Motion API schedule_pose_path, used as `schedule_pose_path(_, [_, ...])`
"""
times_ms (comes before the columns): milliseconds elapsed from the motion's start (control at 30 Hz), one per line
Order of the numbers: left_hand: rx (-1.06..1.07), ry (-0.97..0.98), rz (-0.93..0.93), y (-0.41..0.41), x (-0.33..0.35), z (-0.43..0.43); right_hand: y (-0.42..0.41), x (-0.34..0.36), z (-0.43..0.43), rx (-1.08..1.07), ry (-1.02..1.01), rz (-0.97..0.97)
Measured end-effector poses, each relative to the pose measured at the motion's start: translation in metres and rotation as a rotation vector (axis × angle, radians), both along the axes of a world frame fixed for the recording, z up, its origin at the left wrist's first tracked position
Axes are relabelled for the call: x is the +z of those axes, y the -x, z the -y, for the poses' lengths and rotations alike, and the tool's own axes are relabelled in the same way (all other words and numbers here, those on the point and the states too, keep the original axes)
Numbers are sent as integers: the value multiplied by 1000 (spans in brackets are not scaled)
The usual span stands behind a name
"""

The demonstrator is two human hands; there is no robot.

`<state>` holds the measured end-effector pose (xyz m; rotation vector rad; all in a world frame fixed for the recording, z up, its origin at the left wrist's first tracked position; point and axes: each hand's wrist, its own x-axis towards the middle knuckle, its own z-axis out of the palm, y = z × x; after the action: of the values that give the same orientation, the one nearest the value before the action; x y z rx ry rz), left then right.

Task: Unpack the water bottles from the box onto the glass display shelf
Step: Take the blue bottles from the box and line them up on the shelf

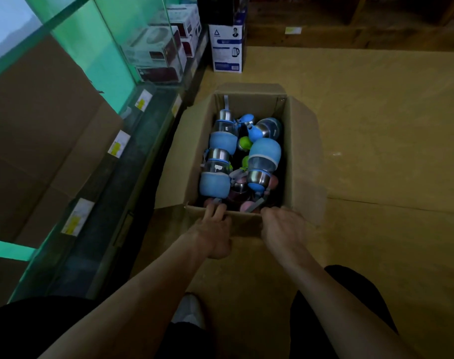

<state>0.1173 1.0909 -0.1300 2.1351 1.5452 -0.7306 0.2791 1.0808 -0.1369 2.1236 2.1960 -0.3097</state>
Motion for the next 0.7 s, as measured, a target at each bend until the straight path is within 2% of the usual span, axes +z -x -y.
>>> schedule_pose_path(233, [-83, 183, 26, 0, 19, -16, 4, 0, 2, 1, 34, 38])
schedule_pose_path(333, [-118, 176, 105, -2, 33, -25, 4, 3, 0, 6, 60, 40])
schedule_pose_path(567, [-41, 116, 362, 10, 42, -34, -4, 5, -2, 101, 112, 7])
schedule_pose_path(700, [-69, 132, 354, 11, 48, -57, -8, 9, -14, 93, 216, -21])
